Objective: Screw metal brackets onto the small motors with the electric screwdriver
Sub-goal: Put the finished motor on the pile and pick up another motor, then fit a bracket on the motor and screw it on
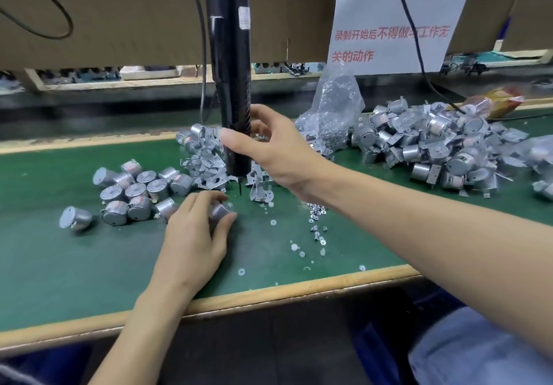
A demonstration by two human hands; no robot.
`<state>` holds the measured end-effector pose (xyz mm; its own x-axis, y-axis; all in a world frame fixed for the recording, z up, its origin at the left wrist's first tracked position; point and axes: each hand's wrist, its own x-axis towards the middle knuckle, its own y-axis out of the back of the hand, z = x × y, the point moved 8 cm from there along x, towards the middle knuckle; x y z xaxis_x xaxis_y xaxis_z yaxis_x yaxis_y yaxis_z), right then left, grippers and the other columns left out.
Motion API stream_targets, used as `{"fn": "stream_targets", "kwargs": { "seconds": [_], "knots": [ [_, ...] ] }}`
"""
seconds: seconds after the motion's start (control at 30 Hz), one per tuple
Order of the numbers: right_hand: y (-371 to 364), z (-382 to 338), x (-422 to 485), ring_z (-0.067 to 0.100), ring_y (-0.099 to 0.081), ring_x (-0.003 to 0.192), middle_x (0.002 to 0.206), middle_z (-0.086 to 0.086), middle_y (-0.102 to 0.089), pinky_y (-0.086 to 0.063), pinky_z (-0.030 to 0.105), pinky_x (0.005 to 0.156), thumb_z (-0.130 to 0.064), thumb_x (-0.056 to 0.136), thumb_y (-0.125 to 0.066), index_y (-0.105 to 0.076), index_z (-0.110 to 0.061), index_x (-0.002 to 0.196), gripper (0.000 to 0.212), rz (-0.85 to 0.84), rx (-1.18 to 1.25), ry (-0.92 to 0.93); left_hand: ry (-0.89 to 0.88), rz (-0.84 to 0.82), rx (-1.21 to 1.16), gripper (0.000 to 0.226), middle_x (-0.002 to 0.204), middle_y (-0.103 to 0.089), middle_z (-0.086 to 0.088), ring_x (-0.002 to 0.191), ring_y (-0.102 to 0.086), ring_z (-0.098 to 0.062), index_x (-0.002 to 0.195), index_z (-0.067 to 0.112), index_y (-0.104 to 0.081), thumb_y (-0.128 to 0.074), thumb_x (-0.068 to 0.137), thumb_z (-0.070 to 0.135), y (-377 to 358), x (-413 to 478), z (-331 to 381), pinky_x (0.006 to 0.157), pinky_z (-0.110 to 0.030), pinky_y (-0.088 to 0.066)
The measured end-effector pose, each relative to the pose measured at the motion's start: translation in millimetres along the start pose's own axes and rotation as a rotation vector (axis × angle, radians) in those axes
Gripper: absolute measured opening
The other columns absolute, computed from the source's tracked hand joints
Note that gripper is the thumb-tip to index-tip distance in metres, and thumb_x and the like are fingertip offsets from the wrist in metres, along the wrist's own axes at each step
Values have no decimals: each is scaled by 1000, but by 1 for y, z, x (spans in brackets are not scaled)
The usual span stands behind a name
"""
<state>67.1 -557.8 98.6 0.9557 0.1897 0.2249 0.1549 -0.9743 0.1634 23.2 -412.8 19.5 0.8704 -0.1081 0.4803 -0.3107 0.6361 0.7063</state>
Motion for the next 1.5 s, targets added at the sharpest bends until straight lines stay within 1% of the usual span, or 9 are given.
{"fn": "stream_targets", "kwargs": {
  "seconds": [0.13, 0.23, 0.33, 0.47, 0.57, 0.77, 1.07, 1.23, 1.5],
  "knots": [
    [4, -19, 0, 25, -68, 83, 92, 18, -69, -58, 39, 86, -16, 99, -67, -61, -4, 105, 15, 37, 142, 103, -91, -65, -60, 21, 100, -63, 17, 84, -60, -7, 107, 26, -63, -71, 89, 20, -3, -2, 9, 78, -25, -47],
    [8, -28, -5, 27, -63, 68, 80, 15, -61, -54, 37, 70, -36, 102, -57, -59, 7, 103, 43, 91, 226, 128, -122, -104, -4, 20, 95, -64, 18, 91, -60, -11, 104, 26, -63, -74, 87, 27, -7, -4, 11, 79, -21, -38],
    [6, -23, -11, 24, -49, 56, 69, 11, -53, -44, 36, 58, -61, 93, -36, -57, -2, 98, 63, 57, 339, 80, -98, -106, 36, 25, 92, -65, 15, 86, -58, -13, 100, 24, -64, -78, 82, 34, -6, -3, 8, 76, -23, -36],
    [1, -13, -19, 22, -42, 51, 62, 9, -47, -36, 33, 53, -74, 82, -19, -54, -7, 87, 75, -28, 428, 14, -84, -117, 35, 33, 85, -64, 16, 79, -56, -9, 97, 23, -66, -85, 73, 38, -5, -5, 6, 71, -19, -31],
    [-7, -2, -29, 21, -40, 47, 58, 8, -46, -34, 31, 51, -75, 80, -14, -51, -8, 82, 77, -93, 452, -18, -42, -132, -12, 36, 85, -65, 19, 80, -58, -7, 96, 25, -67, -86, 70, 41, -5, -5, 4, 73, -21, -38],
    [-12, 16, -48, 19, -40, 42, 53, 6, -45, -34, 28, 48, -75, 78, -9, -48, -9, 76, 77, -149, 487, -78, -60, -164, -41, 36, 82, -59, 27, 79, -55, -1, 95, 28, -67, -86, 68, 42, -7, -8, 9, 74, -3, -36],
    [1, 25, -49, 18, -40, 40, 52, 6, -42, -32, 27, 45, -74, 77, -10, -46, -8, 77, 75, -73, 484, -92, -82, -179, -38, 34, 92, -66, 15, 85, -61, -7, 100, 23, -67, -81, 76, 42, -9, -9, 14, 77, -23, -46],
    [1, 28, -49, 19, -40, 40, 51, 6, -44, -34, 26, 46, -74, 77, -9, -47, -8, 76, 76, -80, 458, -94, -89, -207, -32, 31, 94, -64, 14, 84, -58, -5, 101, 24, -66, -78, 79, 43, -12, -9, 13, 74, -9, -39],
    [1, 31, -49, 19, -41, 40, 51, 6, -44, -35, 26, 46, -75, 78, -9, -47, -8, 75, 78, -74, 435, -95, -75, -211, -48, 31, 92, -64, 13, 82, -59, -4, 100, 23, -67, -79, 78, 41, -13, -9, 11, 74, -3, -38]
  ]
}}
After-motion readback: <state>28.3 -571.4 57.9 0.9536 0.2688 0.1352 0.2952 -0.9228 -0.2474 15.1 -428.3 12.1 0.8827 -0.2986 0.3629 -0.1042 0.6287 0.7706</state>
